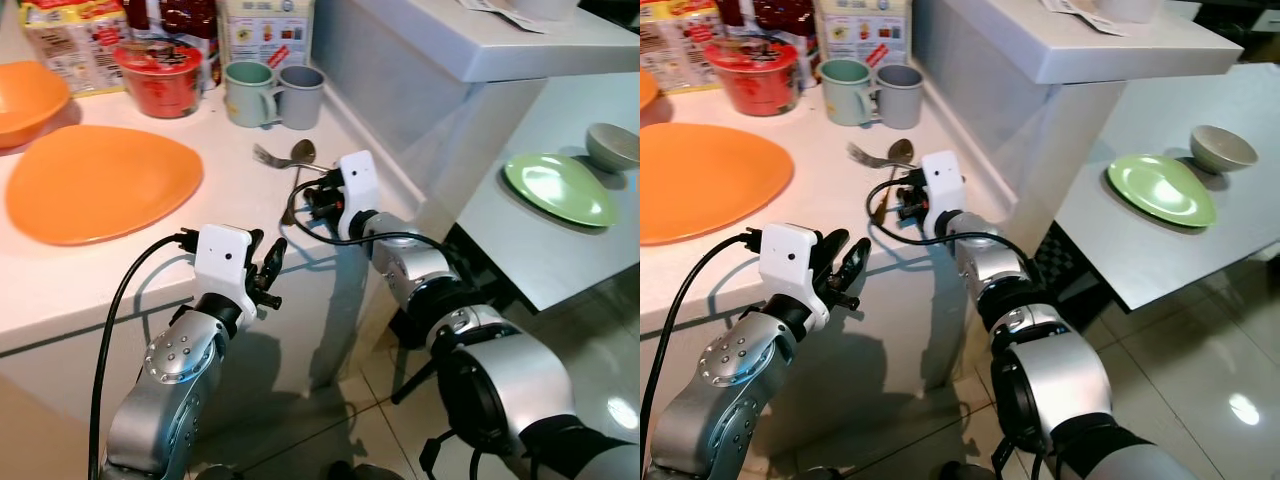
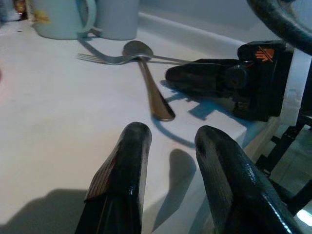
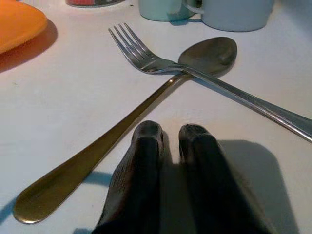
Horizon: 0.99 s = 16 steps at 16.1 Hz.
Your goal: Setting the table
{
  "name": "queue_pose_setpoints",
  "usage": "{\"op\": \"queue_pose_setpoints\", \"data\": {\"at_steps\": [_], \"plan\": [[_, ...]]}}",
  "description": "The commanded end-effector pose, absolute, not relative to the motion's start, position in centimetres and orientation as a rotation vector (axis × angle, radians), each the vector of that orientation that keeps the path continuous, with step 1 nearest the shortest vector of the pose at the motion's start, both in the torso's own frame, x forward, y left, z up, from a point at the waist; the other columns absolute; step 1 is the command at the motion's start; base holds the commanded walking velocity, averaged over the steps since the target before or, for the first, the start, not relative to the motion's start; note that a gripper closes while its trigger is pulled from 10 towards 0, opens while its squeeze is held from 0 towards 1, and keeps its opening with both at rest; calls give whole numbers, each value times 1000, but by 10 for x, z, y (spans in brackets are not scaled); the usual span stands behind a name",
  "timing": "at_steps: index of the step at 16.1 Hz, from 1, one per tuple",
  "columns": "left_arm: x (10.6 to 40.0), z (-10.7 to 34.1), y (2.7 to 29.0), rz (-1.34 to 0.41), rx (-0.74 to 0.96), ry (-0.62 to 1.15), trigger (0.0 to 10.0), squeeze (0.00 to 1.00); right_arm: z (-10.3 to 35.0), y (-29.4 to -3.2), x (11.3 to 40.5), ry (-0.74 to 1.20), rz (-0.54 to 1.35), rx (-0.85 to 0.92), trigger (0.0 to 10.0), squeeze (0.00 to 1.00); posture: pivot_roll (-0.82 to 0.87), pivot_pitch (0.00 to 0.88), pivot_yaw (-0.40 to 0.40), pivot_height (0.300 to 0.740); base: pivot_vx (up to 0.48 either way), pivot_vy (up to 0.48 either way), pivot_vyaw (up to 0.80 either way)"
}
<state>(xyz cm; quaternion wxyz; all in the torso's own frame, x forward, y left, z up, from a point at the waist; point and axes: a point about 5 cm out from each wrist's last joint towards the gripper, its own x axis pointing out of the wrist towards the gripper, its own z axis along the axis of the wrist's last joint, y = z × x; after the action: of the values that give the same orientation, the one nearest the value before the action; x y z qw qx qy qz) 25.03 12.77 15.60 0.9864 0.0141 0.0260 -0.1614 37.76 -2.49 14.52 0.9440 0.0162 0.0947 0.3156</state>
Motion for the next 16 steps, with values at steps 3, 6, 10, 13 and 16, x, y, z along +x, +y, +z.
{"op": "queue_pose_setpoints", "data": {"at_steps": [3, 6, 10, 13, 16], "plan": [[248, 158, 125, -337, 33, 52, 10000, 0, 96, -9, 348, 392, 756, 105, 0, 0, 62, 106, -115, 740, 0, 0, 0], [249, 157, 125, -338, 38, 55, 10000, 0, 105, 2, 345, 331, 836, 80, 3294, 0, 59, 104, -109, 740, 0, 0, 0], [259, 164, 133, -314, 66, 30, 10000, 0, 128, -17, 348, 189, 842, 68, 10000, 0, 49, 78, -98, 740, 0, 0, 0], [274, 188, 140, -297, 87, -60, 10000, 0, 119, -47, 339, 191, 797, 49, 10000, 0, 37, 66, -87, 740, 0, 0, 0], [287, 196, 141, -320, 138, -82, 10000, 0, 110, -61, 332, 225, 739, 62, 10000, 0, 28, 52, -71, 740, 0, 0, 0]]}}
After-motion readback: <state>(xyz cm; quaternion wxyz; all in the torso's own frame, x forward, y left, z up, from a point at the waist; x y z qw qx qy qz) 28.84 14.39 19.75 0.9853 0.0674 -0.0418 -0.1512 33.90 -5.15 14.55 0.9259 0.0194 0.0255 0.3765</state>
